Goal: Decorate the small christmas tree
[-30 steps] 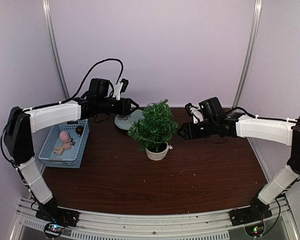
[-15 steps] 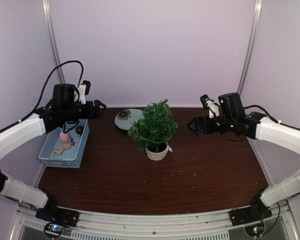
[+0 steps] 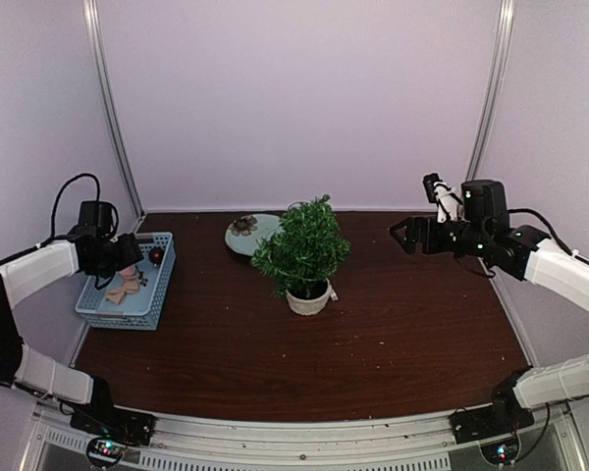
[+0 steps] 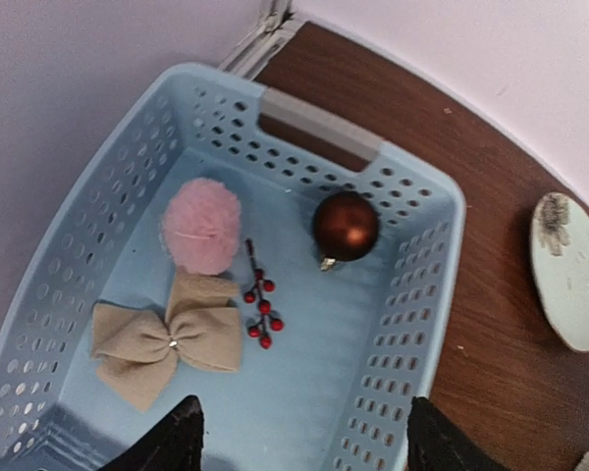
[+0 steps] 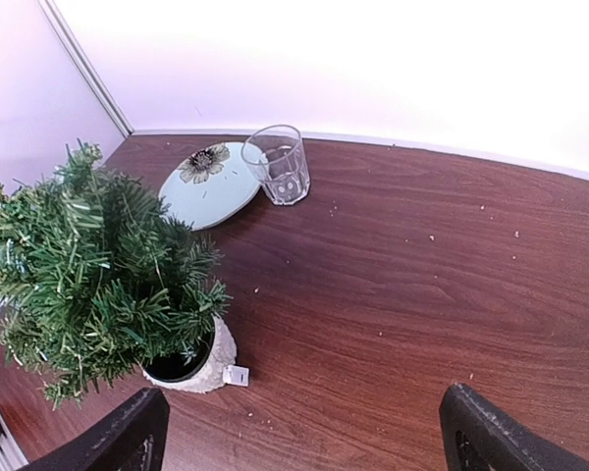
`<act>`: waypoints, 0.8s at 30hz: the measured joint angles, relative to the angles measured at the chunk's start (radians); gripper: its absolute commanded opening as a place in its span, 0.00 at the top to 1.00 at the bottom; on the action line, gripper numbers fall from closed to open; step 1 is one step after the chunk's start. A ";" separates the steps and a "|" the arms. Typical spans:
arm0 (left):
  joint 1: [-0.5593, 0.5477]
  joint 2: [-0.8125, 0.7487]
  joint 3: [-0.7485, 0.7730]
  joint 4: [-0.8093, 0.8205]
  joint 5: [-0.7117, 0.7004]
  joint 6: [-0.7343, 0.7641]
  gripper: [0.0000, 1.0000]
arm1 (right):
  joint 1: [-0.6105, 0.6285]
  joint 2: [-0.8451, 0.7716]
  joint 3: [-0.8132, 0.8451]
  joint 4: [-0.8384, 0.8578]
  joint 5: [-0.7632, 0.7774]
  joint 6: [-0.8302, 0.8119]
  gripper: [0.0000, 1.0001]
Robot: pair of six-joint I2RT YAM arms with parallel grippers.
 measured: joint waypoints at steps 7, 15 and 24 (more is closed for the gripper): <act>0.092 0.178 0.027 0.010 -0.055 -0.003 0.41 | 0.000 -0.026 -0.037 0.058 -0.008 0.001 0.00; 0.117 0.327 0.119 0.053 -0.084 0.010 0.58 | 0.000 -0.048 -0.046 0.105 -0.058 0.001 0.01; 0.117 0.504 0.327 0.071 -0.104 0.082 0.58 | 0.000 -0.047 -0.046 0.113 -0.115 0.004 0.01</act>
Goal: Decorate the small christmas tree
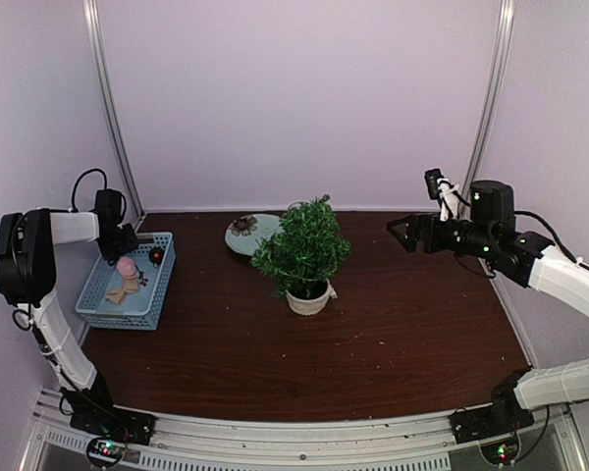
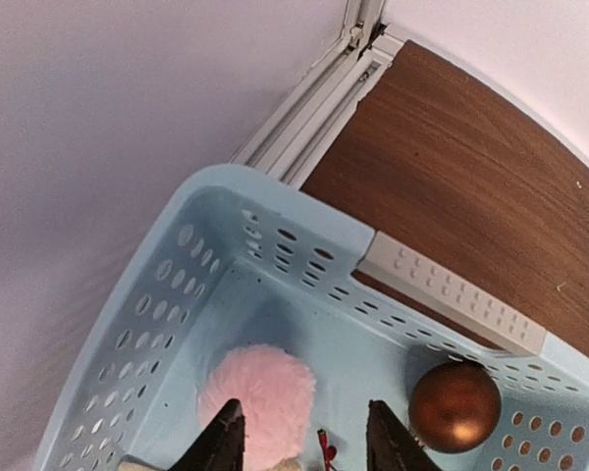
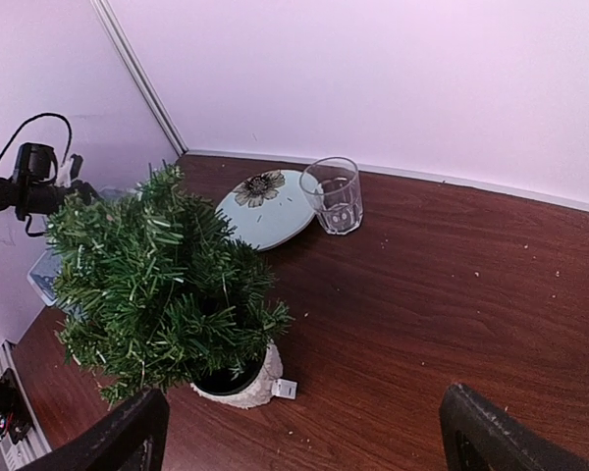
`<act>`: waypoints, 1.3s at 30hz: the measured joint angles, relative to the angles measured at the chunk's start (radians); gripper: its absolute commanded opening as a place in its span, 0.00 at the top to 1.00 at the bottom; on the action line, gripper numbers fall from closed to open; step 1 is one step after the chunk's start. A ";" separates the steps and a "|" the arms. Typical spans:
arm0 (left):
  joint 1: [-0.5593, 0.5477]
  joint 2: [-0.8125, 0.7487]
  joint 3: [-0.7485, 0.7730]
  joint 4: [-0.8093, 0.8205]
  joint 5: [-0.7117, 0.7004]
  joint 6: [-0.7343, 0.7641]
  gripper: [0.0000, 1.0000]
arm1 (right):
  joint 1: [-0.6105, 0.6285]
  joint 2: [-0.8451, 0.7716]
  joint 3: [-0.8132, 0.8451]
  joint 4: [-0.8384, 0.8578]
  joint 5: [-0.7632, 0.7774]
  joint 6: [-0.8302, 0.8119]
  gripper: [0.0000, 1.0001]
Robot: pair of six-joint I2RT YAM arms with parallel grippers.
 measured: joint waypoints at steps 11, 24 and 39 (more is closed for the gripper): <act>0.006 0.154 0.124 -0.057 -0.061 0.065 0.58 | 0.000 -0.001 0.000 0.008 -0.021 0.000 0.01; 0.006 0.184 0.152 -0.134 -0.071 0.112 0.90 | 0.000 -0.003 0.000 0.008 -0.025 0.000 0.01; 0.006 0.127 0.118 -0.138 -0.033 0.114 1.00 | 0.000 -0.032 0.000 0.008 -0.035 0.000 0.00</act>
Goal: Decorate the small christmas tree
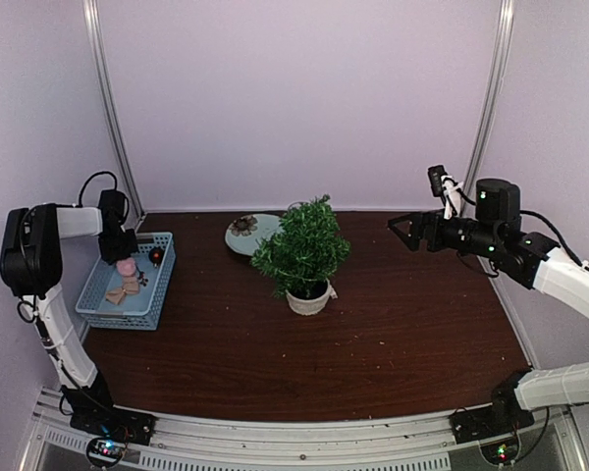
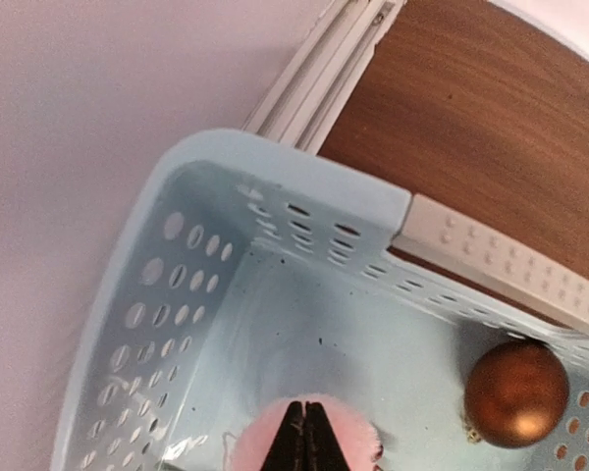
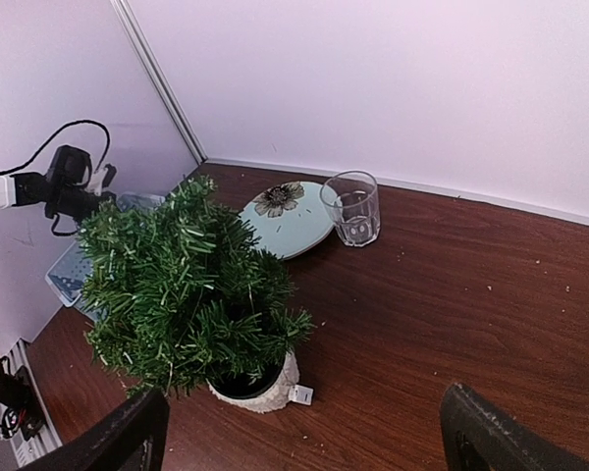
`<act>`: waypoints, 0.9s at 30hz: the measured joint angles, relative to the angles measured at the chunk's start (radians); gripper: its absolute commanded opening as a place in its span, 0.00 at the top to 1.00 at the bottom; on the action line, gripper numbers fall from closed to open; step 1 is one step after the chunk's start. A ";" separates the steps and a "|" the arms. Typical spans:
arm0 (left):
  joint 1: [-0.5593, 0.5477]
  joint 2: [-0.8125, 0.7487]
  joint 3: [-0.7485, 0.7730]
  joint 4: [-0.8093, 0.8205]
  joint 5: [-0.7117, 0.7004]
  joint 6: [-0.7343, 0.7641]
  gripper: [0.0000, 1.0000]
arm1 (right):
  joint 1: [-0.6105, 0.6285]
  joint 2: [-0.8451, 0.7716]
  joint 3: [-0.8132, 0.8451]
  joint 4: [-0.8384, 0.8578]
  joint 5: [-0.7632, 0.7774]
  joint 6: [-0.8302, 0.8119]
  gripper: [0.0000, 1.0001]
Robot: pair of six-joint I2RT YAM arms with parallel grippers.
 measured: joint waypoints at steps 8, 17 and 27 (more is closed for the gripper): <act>-0.040 -0.235 -0.036 0.001 0.042 -0.019 1.00 | 0.000 0.013 0.000 0.018 -0.047 0.019 0.01; -0.285 -0.484 -0.082 0.019 0.142 -0.042 1.00 | 0.007 0.035 0.002 0.051 -0.146 0.054 0.15; -0.650 -0.638 -0.118 0.207 0.344 -0.113 1.00 | 0.117 0.073 0.021 0.084 -0.231 0.071 0.25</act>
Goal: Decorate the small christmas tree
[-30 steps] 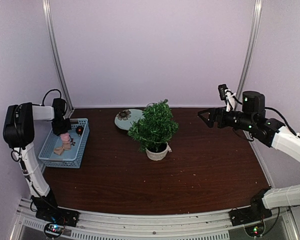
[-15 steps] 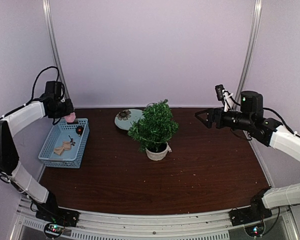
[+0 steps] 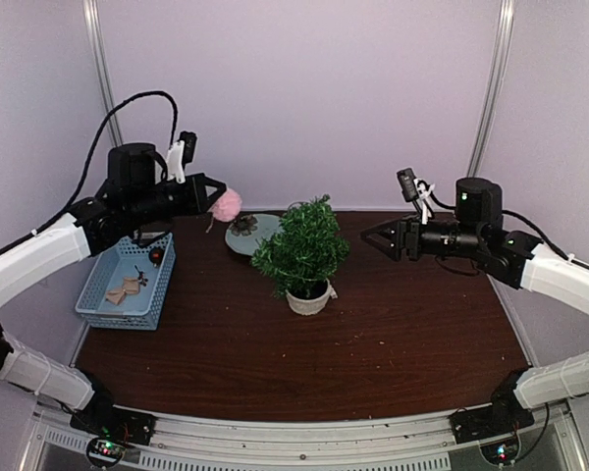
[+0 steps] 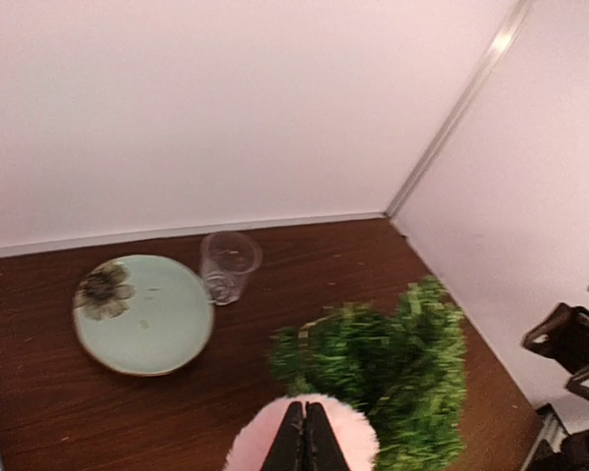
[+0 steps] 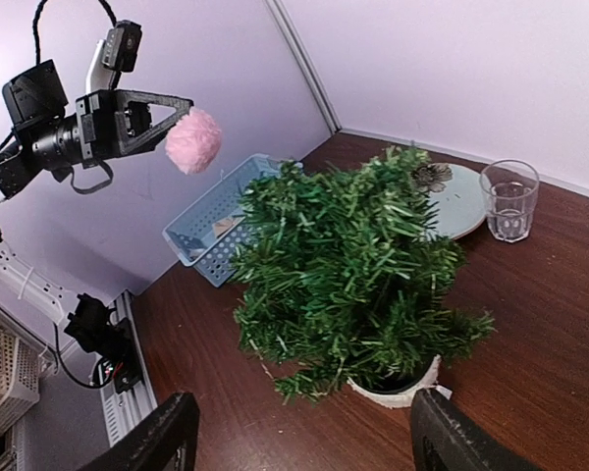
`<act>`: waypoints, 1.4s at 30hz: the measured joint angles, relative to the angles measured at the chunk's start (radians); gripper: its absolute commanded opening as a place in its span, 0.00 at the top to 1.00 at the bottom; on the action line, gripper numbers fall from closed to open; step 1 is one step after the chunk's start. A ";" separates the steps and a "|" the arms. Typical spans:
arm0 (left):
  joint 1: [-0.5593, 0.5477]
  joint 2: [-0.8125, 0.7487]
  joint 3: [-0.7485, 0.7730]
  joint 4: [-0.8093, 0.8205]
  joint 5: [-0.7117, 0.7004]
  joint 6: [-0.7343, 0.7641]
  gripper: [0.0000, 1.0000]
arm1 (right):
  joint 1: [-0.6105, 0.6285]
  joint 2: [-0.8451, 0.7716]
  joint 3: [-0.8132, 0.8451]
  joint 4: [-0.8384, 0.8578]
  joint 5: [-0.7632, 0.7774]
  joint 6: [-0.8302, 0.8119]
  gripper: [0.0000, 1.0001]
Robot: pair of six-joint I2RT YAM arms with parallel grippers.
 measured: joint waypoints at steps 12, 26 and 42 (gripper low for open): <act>-0.318 0.198 0.011 0.318 0.193 -0.089 1.00 | 0.157 0.054 0.090 0.012 -0.029 -0.020 0.14; -0.392 0.284 0.063 0.481 0.280 -0.158 1.00 | 0.207 0.100 0.105 -0.003 -0.031 -0.040 0.38; -0.402 0.310 0.079 0.504 0.311 -0.172 1.00 | 0.220 0.093 0.123 -0.056 -0.005 -0.100 1.00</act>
